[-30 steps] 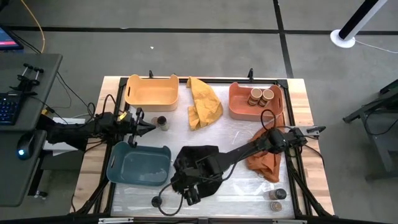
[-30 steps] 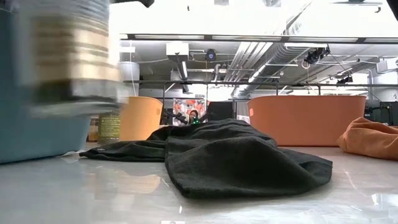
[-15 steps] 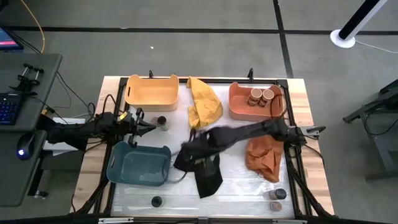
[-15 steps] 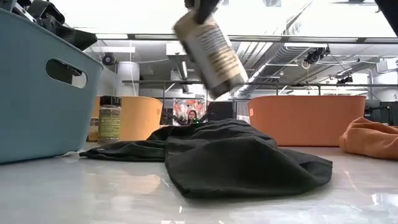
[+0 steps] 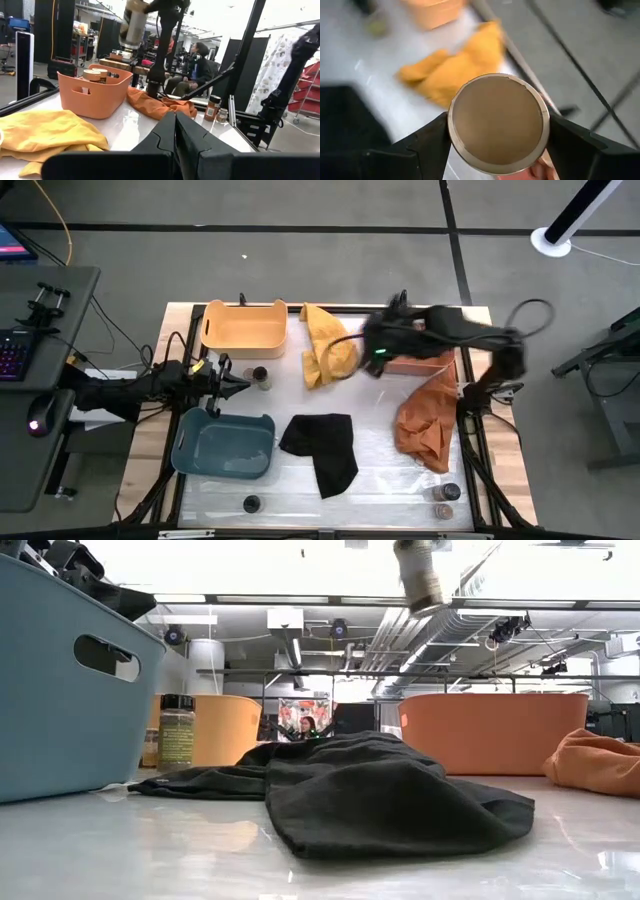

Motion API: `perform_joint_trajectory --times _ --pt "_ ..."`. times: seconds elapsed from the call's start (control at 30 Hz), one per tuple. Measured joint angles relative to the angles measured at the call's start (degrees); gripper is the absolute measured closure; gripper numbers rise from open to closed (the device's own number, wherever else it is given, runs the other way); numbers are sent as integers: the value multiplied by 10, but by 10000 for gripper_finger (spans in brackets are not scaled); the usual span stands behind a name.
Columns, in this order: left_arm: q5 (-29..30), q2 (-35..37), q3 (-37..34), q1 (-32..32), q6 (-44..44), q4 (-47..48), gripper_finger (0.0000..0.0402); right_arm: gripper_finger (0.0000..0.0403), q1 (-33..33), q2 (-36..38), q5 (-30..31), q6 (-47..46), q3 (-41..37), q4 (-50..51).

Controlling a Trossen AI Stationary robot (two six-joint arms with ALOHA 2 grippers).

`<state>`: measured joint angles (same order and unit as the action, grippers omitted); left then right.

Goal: Sort spices by type
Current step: Put the gold spice bottle into the orange bin

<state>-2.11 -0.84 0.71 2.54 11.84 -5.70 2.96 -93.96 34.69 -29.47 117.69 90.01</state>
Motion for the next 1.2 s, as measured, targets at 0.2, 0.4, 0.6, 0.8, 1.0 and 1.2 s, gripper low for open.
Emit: perform_joint_trajectory --times 0.2,0.4,0.6,0.8,1.0,1.2 --pt "0 0 0 0 0 0 401 130 6 181 63 -254 -234 0" --pt "0 0 0 0 0 0 401 130 -14 290 117 -452 -448 -43" --pt "0 0 0 0 0 -1 401 130 -54 335 122 -539 -593 -120" --pt "0 0 0 0 0 0 401 130 -98 335 118 -484 -658 -205" --pt "0 0 0 0 0 0 401 130 -149 328 107 -477 -688 -249" --pt "0 0 0 0 0 0 401 130 -184 299 83 -452 -699 -285"
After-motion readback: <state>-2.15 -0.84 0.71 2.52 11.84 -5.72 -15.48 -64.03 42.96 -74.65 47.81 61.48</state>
